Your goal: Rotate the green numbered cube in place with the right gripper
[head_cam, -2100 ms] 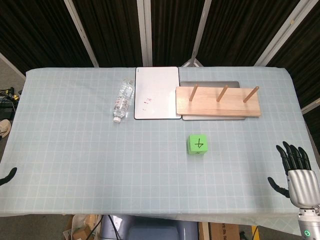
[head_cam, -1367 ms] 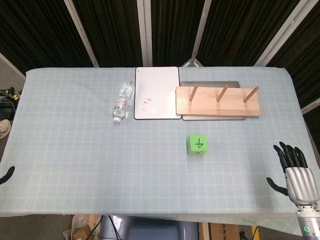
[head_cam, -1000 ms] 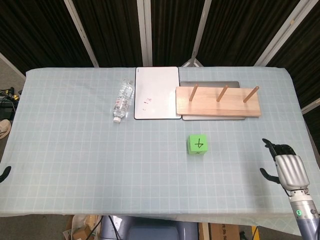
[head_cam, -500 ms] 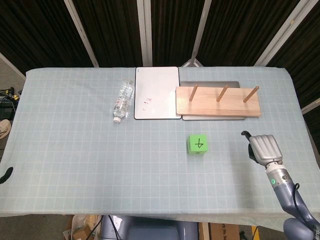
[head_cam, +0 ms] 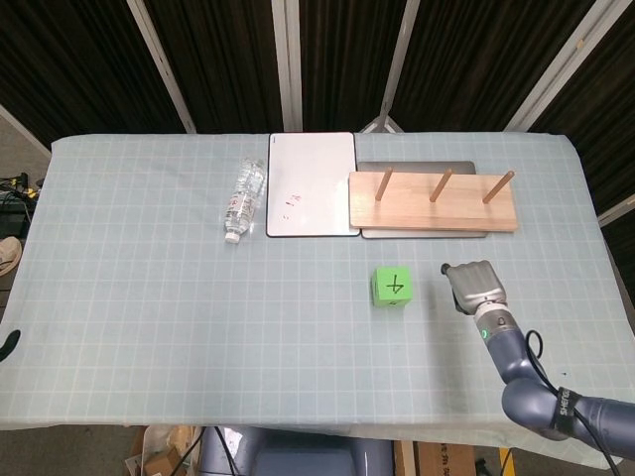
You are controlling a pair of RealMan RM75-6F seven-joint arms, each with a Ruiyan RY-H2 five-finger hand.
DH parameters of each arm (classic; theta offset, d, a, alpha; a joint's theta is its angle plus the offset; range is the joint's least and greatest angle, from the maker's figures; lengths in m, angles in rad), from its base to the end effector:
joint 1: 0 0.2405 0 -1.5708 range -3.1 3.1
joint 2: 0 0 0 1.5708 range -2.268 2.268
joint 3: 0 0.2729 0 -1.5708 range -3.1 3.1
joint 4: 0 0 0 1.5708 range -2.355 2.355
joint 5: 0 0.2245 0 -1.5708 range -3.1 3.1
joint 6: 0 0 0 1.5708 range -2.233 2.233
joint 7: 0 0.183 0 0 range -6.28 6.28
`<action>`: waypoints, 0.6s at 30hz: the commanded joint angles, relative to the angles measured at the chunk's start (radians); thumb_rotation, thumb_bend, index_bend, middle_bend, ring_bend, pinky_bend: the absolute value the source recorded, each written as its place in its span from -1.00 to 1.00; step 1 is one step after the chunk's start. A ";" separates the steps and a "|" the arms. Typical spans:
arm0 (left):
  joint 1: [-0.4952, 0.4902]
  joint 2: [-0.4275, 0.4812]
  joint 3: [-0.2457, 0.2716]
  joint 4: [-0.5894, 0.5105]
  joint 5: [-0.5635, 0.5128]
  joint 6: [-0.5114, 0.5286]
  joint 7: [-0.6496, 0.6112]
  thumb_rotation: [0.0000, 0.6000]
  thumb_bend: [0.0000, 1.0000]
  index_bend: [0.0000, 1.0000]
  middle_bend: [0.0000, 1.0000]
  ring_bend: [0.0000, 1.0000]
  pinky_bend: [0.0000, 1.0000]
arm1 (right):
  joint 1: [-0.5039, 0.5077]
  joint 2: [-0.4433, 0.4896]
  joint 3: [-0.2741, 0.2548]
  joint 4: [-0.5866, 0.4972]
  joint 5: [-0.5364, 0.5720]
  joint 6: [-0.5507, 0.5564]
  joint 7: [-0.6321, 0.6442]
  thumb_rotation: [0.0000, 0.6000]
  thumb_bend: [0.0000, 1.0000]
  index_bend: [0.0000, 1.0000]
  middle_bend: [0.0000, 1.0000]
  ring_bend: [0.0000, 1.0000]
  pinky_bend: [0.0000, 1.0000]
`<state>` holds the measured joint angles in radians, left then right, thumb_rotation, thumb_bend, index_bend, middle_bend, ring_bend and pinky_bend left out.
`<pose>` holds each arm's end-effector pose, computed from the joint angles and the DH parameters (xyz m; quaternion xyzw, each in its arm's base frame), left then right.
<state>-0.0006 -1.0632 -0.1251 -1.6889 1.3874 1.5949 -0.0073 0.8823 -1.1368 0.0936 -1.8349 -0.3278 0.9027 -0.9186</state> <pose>-0.3411 0.2064 0.2033 -0.5020 -0.3855 -0.4069 0.6586 -0.2155 -0.3876 0.0506 0.7512 -0.4074 0.0951 0.5107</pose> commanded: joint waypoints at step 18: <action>-0.007 -0.007 0.001 -0.001 -0.005 -0.013 0.023 1.00 -0.39 -0.79 -1.00 -1.00 -1.00 | 0.132 -0.062 -0.032 0.010 0.105 -0.010 0.050 1.00 0.72 -0.51 0.66 0.49 0.23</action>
<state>-0.0074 -1.0702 -0.1240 -1.6903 1.3822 1.5822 0.0160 1.0099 -1.1959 0.0649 -1.8241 -0.2252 0.8914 -0.8686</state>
